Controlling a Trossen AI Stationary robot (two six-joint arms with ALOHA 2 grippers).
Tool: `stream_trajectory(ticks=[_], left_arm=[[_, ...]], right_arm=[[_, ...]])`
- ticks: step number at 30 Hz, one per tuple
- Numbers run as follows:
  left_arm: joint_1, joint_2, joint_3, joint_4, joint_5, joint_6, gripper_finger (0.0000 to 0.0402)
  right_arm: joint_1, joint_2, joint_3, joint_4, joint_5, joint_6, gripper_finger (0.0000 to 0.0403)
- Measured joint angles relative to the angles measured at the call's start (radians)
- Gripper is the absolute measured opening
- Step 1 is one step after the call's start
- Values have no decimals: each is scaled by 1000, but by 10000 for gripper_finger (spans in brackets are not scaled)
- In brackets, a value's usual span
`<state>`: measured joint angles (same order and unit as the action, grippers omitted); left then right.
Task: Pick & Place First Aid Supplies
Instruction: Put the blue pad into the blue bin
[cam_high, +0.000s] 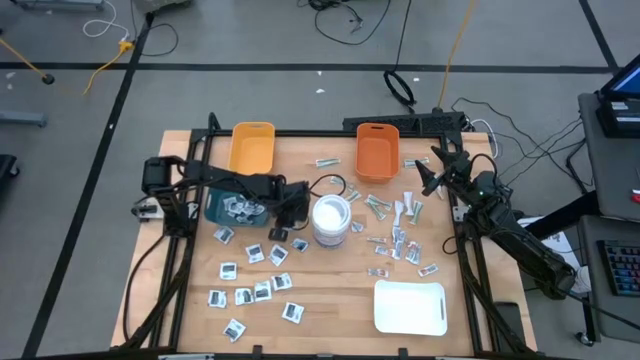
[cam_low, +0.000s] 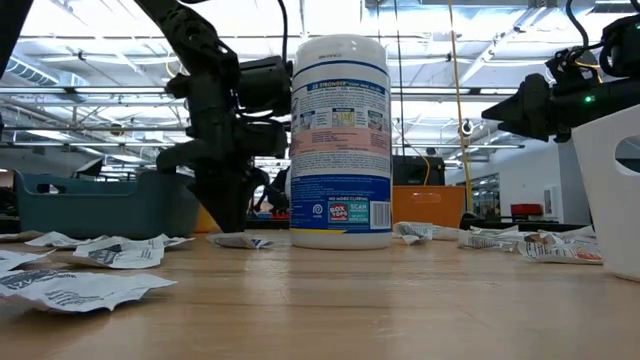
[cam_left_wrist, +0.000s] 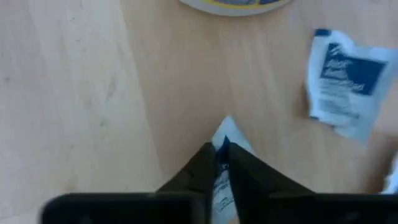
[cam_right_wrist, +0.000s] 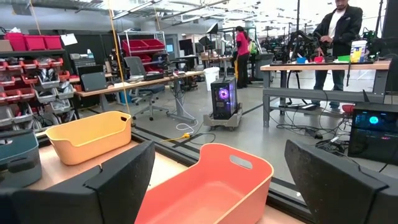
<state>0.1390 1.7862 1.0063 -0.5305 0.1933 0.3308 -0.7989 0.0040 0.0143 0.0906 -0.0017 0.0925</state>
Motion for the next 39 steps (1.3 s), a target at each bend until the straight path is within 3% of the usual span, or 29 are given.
stream_trajectory(ticks=[3,19,31,39], left_arm=[[2,-38,0,-33,3,-19,8],[51,-303,96,-244,-40,-16,2],[192,-547,-86,-308,-63,25,1],[202,-553,-191,-289,-63,30,0]], right_arm=[[0,0,0,0,0,0,357],[0,2,0,3,0,0,357],[0,7,0,3,0,0,357],[0,8,0,4,0,0,357]])
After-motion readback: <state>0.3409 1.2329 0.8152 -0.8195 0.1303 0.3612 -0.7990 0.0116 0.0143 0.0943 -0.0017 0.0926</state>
